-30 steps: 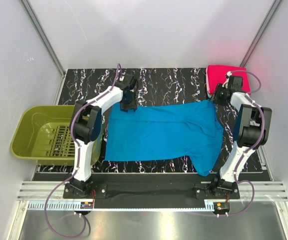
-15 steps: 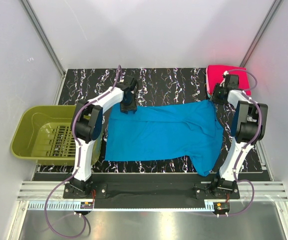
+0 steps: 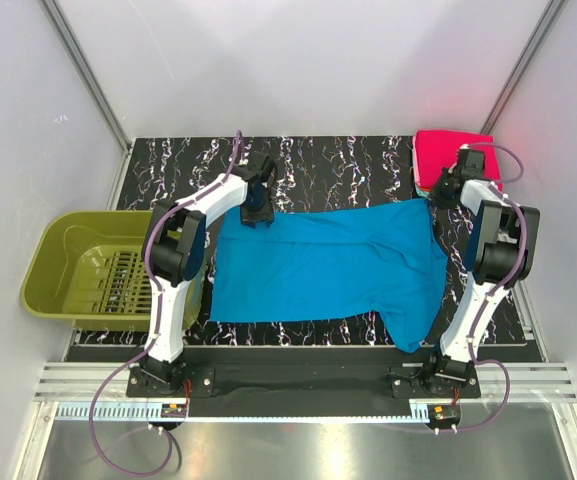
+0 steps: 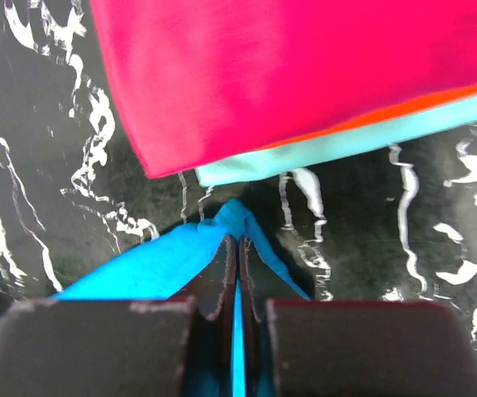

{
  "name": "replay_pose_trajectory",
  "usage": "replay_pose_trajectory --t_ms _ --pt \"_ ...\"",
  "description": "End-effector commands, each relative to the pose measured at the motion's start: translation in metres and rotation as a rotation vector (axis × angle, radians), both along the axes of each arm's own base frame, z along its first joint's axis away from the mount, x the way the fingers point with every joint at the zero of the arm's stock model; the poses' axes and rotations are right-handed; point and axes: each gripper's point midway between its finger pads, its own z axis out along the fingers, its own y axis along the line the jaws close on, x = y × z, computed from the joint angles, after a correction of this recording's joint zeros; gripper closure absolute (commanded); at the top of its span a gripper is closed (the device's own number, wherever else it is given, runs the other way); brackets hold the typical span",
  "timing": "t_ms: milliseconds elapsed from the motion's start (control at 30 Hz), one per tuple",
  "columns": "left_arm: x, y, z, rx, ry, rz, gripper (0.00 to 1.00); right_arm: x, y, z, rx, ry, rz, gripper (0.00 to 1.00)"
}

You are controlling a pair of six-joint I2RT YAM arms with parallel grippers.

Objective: Fold and stack the t-shirts
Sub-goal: Fold the tshirt

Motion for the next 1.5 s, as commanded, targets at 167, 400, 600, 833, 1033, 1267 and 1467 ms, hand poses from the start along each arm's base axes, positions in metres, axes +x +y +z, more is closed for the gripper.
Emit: replay_pose_trajectory --t_ms 167,400,600,833,1033,1267,1467 --pt "0.002 0.006 -0.009 0.023 0.001 0.042 0.53 0.005 -0.022 0.032 0.279 -0.153 -0.163 1.00" --pt "0.002 0.007 -0.012 0.026 0.007 0.050 0.53 0.000 -0.022 0.031 0.505 -0.162 -0.263 1.00" --pt "0.006 0.006 -0.007 0.018 -0.005 0.048 0.53 0.006 -0.011 0.041 0.699 -0.241 -0.249 0.97" --pt "0.021 -0.009 0.034 -0.051 -0.086 0.007 0.52 -0.001 -0.013 0.046 0.706 -0.243 -0.253 0.82" --pt "0.021 -0.020 0.087 -0.130 -0.170 -0.046 0.51 -0.048 -0.035 0.048 0.523 -0.013 -0.459 0.66" --pt "0.000 -0.006 0.122 -0.092 -0.234 -0.081 0.51 -0.143 -0.027 0.040 0.382 0.238 -0.680 0.61" --pt "-0.027 0.024 0.107 0.031 -0.189 -0.109 0.54 -0.196 0.023 0.021 0.276 0.386 -0.643 0.60"
